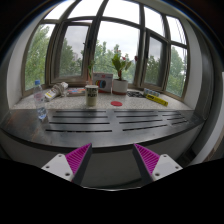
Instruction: Pour water
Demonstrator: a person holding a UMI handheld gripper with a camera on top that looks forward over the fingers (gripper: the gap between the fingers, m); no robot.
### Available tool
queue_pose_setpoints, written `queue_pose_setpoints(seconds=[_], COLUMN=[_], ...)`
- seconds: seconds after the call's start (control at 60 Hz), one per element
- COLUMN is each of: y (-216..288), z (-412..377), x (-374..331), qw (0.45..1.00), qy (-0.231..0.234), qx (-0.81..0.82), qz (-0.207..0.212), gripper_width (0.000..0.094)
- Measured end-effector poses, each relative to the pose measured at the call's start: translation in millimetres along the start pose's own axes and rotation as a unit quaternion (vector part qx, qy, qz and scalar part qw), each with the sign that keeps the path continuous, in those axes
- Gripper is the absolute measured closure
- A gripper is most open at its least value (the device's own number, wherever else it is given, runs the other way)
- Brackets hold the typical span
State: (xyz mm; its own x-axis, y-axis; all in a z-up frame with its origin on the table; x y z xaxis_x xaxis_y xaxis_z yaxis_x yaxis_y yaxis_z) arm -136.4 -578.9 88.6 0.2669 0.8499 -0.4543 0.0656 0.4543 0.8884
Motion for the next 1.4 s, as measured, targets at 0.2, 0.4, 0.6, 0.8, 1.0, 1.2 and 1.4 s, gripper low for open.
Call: queue_pose_setpoints(seconds=[0.2,0.4,0.6,0.8,1.0,1.2,1.4], y=[-17.7,33.4,89.2,118.1,129.1,131.3,164.4], z=[-132.5,-286.8,-380.5,-411.7,-412.8,-413.4,-412.4], x=[12.8,57.6,126.6,183.3,201.1,200.1,175.1], qw=[0.998,0.991,0.983,0.982,0.981,0.979,0.967], qy=[0.055,0.127,0.149,0.141,0.138,0.142,0.196], qx=[0.004,0.004,-0.012,-0.015,-0.008,0.000,0.029], qz=[0.001,0.052,0.104,0.123,0.138,0.147,0.158], gripper_width=[0.0090,0.0087,0.0089,0.0163,0.0449,0.0642,0.0641])
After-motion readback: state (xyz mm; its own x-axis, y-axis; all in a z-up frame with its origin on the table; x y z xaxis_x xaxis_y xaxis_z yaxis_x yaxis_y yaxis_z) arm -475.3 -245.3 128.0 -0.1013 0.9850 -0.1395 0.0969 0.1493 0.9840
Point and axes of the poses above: the point between the fingertips, and its own axes, seen from behind it with the camera up: z to the right, y up, x forward, the way the camera looks, the point moved 4 cm from there along -x, backward, against the way the camera looks, and after that the axes turned 3 degrees about x, right-handed, at the moved point
